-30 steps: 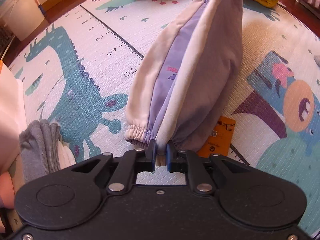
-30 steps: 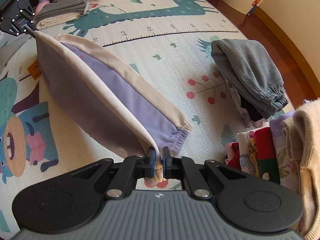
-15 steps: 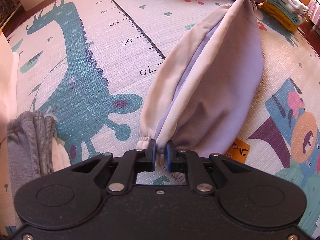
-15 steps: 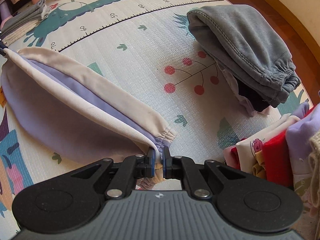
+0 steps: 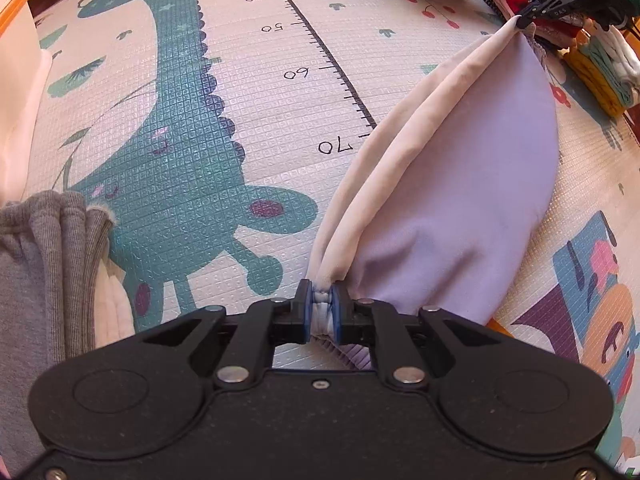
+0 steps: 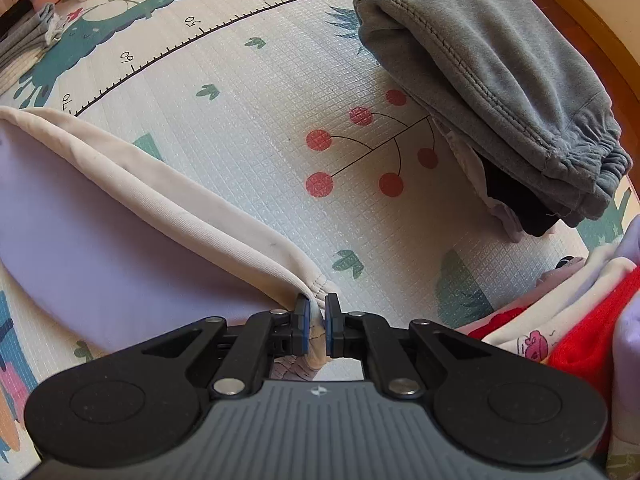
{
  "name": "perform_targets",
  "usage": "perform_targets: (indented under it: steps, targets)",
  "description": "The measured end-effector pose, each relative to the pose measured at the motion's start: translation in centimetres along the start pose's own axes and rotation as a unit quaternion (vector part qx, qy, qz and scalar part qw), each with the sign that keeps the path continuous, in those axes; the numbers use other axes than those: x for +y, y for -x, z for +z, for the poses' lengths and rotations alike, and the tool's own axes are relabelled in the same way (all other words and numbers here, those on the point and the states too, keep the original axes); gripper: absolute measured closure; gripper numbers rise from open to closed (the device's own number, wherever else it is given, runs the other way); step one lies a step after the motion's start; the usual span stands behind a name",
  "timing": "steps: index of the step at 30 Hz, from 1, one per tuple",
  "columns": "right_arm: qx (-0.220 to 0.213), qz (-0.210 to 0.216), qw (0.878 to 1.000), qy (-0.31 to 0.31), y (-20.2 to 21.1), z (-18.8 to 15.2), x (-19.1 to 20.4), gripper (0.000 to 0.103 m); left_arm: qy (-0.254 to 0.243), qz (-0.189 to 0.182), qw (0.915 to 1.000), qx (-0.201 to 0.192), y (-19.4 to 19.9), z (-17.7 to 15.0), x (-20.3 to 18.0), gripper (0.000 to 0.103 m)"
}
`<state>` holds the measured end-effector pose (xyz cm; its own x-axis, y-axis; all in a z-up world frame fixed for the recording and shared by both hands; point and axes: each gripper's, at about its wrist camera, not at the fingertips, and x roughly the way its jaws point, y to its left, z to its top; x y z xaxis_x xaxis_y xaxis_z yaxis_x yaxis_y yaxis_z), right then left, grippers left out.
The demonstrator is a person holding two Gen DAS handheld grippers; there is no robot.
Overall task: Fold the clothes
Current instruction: 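Lift both cuffs and fold one leg onto the other, then lay the stacked legs on the mat and open both grippers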
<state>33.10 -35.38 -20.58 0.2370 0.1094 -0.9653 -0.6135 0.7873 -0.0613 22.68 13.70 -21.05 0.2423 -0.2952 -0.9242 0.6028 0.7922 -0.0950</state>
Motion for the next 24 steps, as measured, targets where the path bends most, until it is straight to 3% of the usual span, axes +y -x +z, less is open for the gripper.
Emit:
perform_targets:
  steps: [14, 19, 21, 24]
  targets:
    - [0.004, -0.011, 1.0, -0.026, -2.8, 0.8, -0.5, 0.094, 0.095, -0.004, 0.9955, 0.006, -1.7, 0.5, 2.4, 0.095]
    - [-0.002, -0.058, 0.998, -0.039, -4.4, 0.9, -0.1, 0.086, 0.127, 0.012, 0.9918, 0.006, -2.6, 0.9, 2.7, 0.095]
    - [-0.003, -0.078, 0.996, -0.031, -5.0, 0.8, 0.5, 0.082, 0.133, 0.025, 0.9908, 0.006, -2.8, 1.0, 2.7, 0.091]
    - [-0.015, -0.106, 0.994, -0.023, -4.9, 0.7, 0.9, 0.075, 0.143, 0.055, 0.9882, 0.004, -2.6, 1.1, 2.7, 0.071]
